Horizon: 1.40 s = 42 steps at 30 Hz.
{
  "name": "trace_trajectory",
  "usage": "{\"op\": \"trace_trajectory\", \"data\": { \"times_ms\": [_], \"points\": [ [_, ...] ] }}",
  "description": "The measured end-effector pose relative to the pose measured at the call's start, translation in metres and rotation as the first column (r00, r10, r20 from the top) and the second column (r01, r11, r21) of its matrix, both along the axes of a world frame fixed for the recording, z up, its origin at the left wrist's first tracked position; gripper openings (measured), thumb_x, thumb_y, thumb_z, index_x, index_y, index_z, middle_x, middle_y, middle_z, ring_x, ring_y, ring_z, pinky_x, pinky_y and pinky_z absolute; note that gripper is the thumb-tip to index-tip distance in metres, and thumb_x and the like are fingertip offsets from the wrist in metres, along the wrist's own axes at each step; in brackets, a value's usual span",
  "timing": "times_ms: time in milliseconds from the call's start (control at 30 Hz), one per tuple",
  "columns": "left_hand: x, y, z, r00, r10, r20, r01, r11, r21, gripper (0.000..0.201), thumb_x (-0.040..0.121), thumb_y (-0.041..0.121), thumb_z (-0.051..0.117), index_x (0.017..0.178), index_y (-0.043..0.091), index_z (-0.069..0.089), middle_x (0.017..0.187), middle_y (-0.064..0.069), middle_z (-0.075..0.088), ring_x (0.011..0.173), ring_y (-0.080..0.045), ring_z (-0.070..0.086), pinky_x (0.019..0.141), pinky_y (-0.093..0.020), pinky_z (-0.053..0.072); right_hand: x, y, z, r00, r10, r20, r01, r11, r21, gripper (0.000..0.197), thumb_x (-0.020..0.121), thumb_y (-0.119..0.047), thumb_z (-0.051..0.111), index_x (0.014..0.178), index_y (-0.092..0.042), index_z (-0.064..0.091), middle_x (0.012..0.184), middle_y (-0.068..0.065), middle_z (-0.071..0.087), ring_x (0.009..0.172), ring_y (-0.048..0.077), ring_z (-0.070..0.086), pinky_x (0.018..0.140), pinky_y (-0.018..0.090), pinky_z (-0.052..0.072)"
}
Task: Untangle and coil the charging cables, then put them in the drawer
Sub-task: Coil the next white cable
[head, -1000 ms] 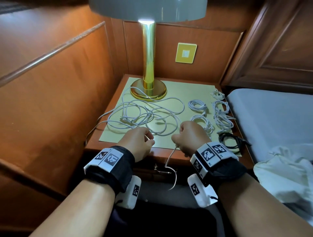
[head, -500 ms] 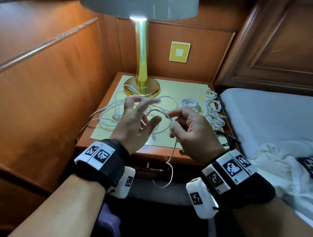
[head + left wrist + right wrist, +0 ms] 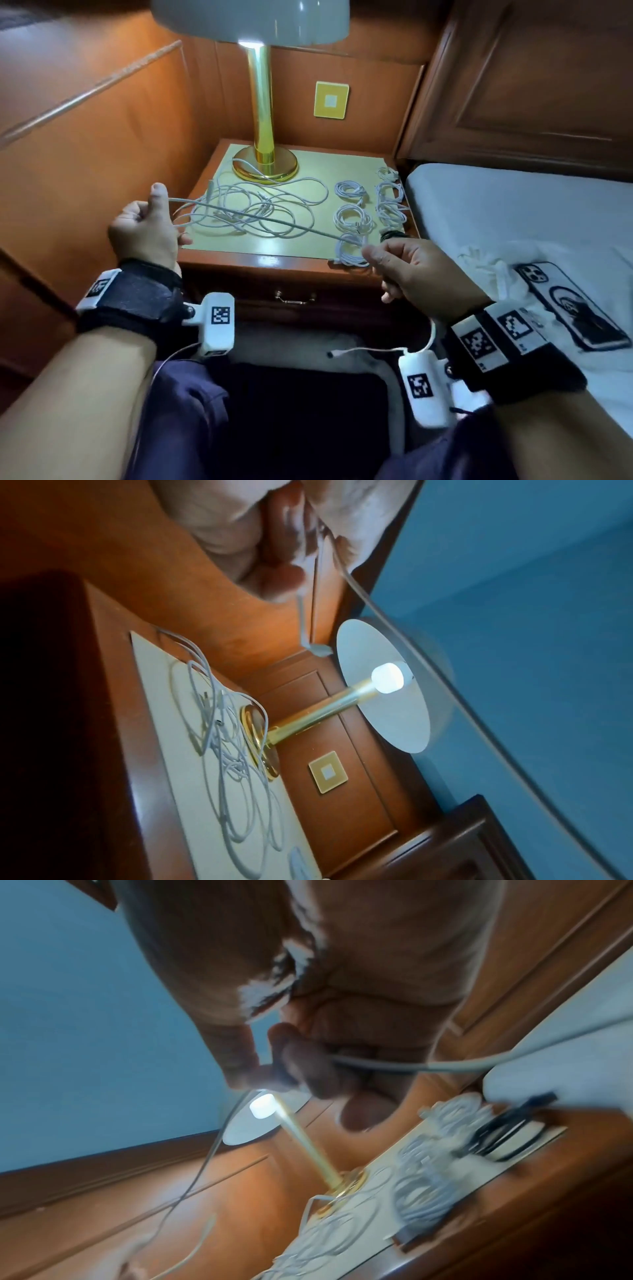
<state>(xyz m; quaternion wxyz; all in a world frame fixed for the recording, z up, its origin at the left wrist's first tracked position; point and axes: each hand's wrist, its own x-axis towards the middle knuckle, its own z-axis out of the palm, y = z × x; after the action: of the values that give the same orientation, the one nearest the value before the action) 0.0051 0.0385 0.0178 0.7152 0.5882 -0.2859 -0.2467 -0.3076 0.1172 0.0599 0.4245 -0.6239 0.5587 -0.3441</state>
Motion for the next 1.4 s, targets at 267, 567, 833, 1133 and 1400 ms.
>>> {"op": "trace_trajectory", "data": {
  "times_ms": [267,567,833,1133,1400],
  "points": [
    [-0.072,0.026,0.004,0.449,-0.560,0.696,0.167,0.818,0.551,0.027,0.085,0.046,0.067,0.077,0.019,0.067,0.091,-0.004,0.064,0.098,-0.029,0.055,0.081,-0.037,0.048,-0.038,0.036,-0.017,0.948,-0.308,0.073,0.312,0.949,-0.044,0.027,0.082,-0.029,0.052,0.062,-0.021,0.068,0.047,-0.018,0.047,0.047,0.002,0.043,0.058,0.024,0.028],
    [-0.164,0.059,0.006,0.212,-0.916,0.342,0.892,0.324,0.316,0.042,0.101,0.051,0.044,0.094,0.024,0.074,0.091,0.007,0.074,0.088,-0.012,0.067,0.084,-0.029,0.052,-0.032,0.020,-0.019,0.986,-0.162,0.043,0.166,0.978,-0.123,0.027,0.099,-0.018,0.056,0.078,-0.013,0.072,0.052,-0.017,0.055,0.051,0.000,0.050,0.057,0.016,0.036],
    [-0.118,0.002,0.010,0.806,-0.573,-0.146,0.588,0.804,0.088,0.047,0.097,0.027,0.063,0.055,0.026,0.043,0.044,0.008,0.028,0.036,-0.011,0.026,0.039,-0.020,0.024,-0.060,-0.017,-0.013,0.966,-0.235,0.108,0.239,0.971,-0.026,0.047,0.093,-0.050,0.061,0.063,-0.014,0.064,0.055,0.009,0.040,0.049,0.026,0.037,0.052,0.038,0.035],
    [-0.097,0.004,-0.018,0.358,-0.620,0.698,0.323,0.784,0.531,0.026,0.086,0.043,0.050,0.075,0.022,0.061,0.086,-0.007,0.066,0.091,-0.030,0.060,0.078,-0.036,0.043,-0.060,-0.026,-0.017,0.920,-0.342,-0.192,0.329,0.939,-0.099,0.052,0.095,-0.043,0.062,0.076,0.005,0.061,0.041,-0.012,0.037,0.041,0.005,0.036,0.055,0.028,0.033],
    [-0.143,0.021,-0.006,0.605,-0.465,0.646,0.344,0.885,0.315,0.018,0.095,0.029,0.054,0.102,0.013,0.053,0.106,-0.001,0.048,0.103,-0.021,0.050,0.090,-0.034,0.044,-0.021,-0.027,-0.020,0.987,-0.152,-0.043,0.143,0.975,-0.170,0.030,0.098,-0.025,0.061,0.072,-0.011,0.064,0.043,-0.016,0.042,0.042,0.003,0.040,0.054,0.018,0.032]
  ]
}}
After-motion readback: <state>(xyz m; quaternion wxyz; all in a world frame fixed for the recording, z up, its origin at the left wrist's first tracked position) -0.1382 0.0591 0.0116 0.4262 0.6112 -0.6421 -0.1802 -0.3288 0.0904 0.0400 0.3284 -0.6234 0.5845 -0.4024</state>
